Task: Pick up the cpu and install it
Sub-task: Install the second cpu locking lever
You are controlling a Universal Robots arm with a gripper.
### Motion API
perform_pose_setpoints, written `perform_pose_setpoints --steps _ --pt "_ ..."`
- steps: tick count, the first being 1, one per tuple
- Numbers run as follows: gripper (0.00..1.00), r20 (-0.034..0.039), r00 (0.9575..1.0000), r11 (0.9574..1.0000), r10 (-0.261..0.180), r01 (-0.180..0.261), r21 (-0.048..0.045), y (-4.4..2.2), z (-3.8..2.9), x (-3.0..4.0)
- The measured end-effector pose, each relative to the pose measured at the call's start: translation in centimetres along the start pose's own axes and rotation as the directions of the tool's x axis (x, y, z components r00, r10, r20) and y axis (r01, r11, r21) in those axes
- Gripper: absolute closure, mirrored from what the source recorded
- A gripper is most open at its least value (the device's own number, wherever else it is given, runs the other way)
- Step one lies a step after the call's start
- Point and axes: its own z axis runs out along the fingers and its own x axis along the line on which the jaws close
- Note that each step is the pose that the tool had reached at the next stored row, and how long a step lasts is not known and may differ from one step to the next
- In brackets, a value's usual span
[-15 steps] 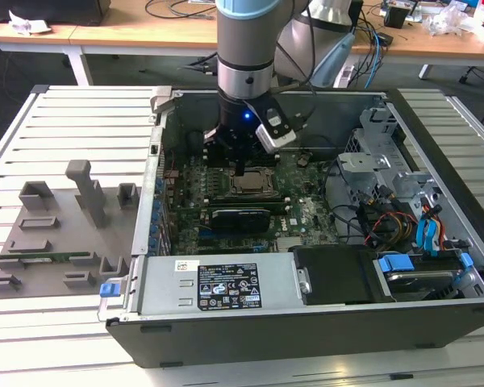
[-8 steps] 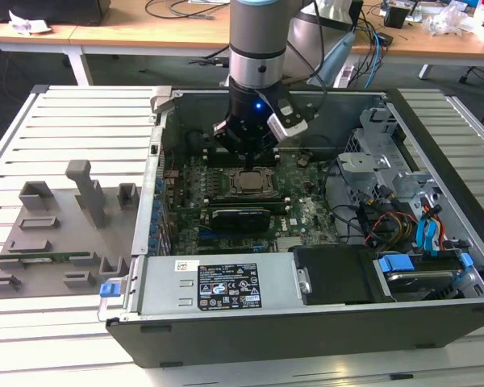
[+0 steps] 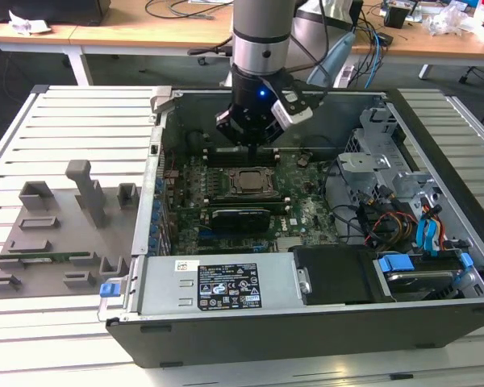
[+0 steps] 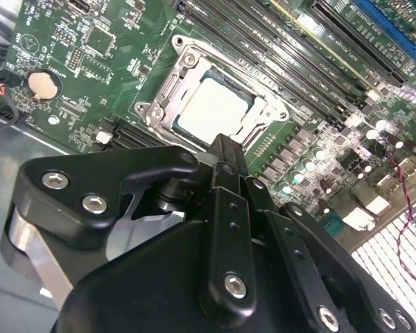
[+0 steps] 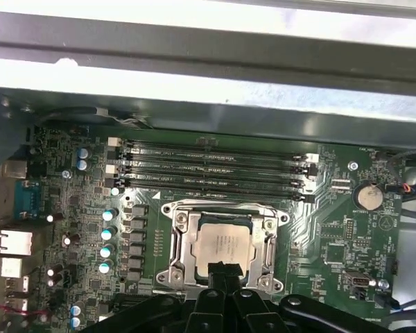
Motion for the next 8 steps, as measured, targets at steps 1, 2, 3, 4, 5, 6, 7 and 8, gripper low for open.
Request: perform_pose_setpoints --steps 1,2,3,4,5,6,7,8 --pt "0.89 -0.0002 1.0 1.0 0.0 0.0 0.0009 0.01 -0.12 -0.01" --pt "0.89 0.0 1.0 1.0 0.0 0.0 0.0008 0.01 -0.13 -0.01" --pt "0.89 0.0001 1.0 1.0 0.0 0.0 0.0007 0.01 -0.13 -0.01" --pt "0.89 -0.0001 1.0 1.0 0.0 0.0 0.0009 0.01 -0.14 0.0" --pt "0.89 -0.0001 1.0 1.0 0.0 0.0 0.0009 0.0 -0.16 0.0" --pt "0.89 -0.0001 1.0 1.0 0.0 0.0 0.0009 0.0 -0.18 0.0" --pt "0.89 -0.0001 1.0 1.0 0.0 0.0 0.0009 0.0 -0.18 0.0" --pt "0.89 -0.0001 1.0 1.0 0.0 0.0 0.0009 0.01 -0.19 0.0"
